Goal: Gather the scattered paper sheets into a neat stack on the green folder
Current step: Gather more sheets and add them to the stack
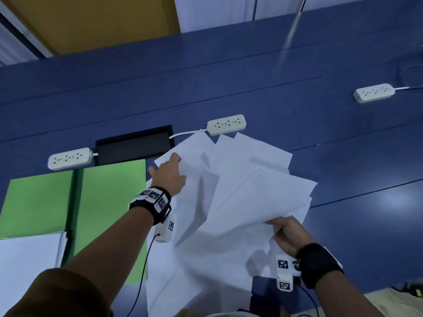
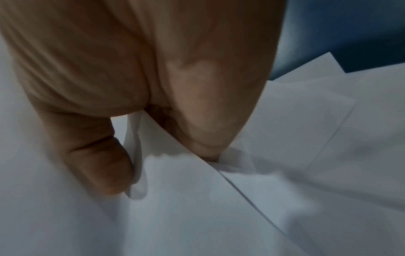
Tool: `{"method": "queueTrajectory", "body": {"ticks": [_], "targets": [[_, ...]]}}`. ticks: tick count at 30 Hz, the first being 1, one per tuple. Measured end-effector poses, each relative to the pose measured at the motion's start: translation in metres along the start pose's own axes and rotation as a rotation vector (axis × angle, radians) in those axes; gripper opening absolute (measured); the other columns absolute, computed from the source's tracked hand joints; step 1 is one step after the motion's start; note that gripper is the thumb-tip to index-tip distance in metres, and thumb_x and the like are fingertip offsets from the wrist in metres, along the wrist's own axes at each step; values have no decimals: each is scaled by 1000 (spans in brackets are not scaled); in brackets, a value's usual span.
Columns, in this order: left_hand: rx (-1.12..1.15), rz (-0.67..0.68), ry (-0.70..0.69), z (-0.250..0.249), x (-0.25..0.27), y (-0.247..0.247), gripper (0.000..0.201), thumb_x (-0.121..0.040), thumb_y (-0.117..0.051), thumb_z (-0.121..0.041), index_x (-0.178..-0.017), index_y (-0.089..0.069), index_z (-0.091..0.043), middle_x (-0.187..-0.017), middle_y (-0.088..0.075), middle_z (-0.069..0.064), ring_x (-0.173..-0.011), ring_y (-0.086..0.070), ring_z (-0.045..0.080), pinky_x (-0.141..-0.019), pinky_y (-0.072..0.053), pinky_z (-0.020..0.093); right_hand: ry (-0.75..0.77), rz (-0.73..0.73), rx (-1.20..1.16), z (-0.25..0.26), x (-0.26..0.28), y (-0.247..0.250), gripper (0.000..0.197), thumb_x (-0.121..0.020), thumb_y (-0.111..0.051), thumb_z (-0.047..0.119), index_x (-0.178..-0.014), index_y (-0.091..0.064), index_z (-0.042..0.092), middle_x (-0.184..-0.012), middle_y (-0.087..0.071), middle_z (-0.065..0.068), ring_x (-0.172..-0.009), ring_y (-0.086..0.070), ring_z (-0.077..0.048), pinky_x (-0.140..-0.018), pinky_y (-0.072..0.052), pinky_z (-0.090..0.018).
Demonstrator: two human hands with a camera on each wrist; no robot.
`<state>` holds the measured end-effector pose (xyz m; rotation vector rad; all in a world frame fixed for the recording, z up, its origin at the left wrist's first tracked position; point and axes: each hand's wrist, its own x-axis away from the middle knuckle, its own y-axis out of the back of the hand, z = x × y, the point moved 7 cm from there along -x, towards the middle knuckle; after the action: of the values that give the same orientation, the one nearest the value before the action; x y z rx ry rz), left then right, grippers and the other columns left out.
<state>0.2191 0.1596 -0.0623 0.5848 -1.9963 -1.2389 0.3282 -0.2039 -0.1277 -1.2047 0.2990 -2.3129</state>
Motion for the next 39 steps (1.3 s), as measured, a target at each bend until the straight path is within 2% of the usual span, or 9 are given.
{"method": "queueTrajectory", "body": {"ticks": [6,10,13,19,23,26,31,35,39], "targets": [[271,-121,-131,7,30,29,27,-96,-64,-22,-123,-63,-20,-109,-73,-1,-102,-66,32,-96,-51,44,-31,-37,49,2,10,-5,50,-79,-61,-16,-128,-66,-7,-130,-69,-27,-116,-69,-44,-109,-50,-56],[190,-193,-208,20,45,38,41,-96,-63,-15,-136,-61,-19,-126,-69,6,-114,-64,32,-99,-51,42,-34,-143,91,2,10,-1,37,-69,-64,-13,-106,-65,-8,-119,-64,-33,-79,-77,-32,-86,-59,-48],[145,-167,-153,29,53,31,60,-97,-64,-19,-153,-44,-26,-141,-57,7,-125,-58,30,-104,-48,41,-53,-96,36,0,14,-6,41,-81,-59,-18,-120,-68,-10,-120,-71,-29,-105,-71,-43,-107,-50,-54],[10,-12,-64,30,62,-6,87,-99,-62,-40,-165,-8,-29,-159,-32,9,-133,-52,33,-104,-48,48,-27,-145,62,-2,14,-4,37,-83,-59,-19,-116,-73,-7,-125,-71,-27,-117,-67,-47,-116,-42,-57],[-69,2,-19,31,63,-15,82,-100,-58,-46,-165,-11,-27,-166,-23,7,-148,-37,29,-113,-40,51,-28,-127,93,0,15,-3,42,-84,-58,-20,-122,-70,-8,-125,-71,-28,-118,-67,-48,-113,-46,-56],[-106,10,5,32,61,-16,79,-100,-56,-49,-164,-15,-30,-169,-17,6,-151,-32,29,-116,-35,51,-26,-99,176,0,13,0,38,-86,-57,-21,-111,-79,-3,-125,-73,-24,-122,-66,-43,-119,-40,-54],[-152,1,22,36,58,-17,72,-99,-57,-46,-161,-23,-34,-165,-24,7,-147,-37,30,-114,-37,52,-50,-57,140,0,12,1,35,-88,-57,-17,-114,-77,-4,-128,-71,-25,-124,-65,-44,-119,-39,-55],[-189,-126,22,35,59,-2,44,-95,-57,-20,-138,-49,-26,-115,-68,6,-102,-67,32,-89,-50,42,-57,-65,145,3,14,-1,33,-89,-56,-16,-115,-75,-7,-125,-73,-25,-118,-68,-43,-107,-47,-49],[-60,-145,-8,31,66,10,26,-93,-64,-18,-119,-67,-16,-99,-76,9,-92,-69,37,-82,-53,41,-54,-67,146,6,16,-5,36,-88,-55,-17,-116,-75,-6,-123,-74,-24,-119,-68,-44,-108,-50,-51]]}}
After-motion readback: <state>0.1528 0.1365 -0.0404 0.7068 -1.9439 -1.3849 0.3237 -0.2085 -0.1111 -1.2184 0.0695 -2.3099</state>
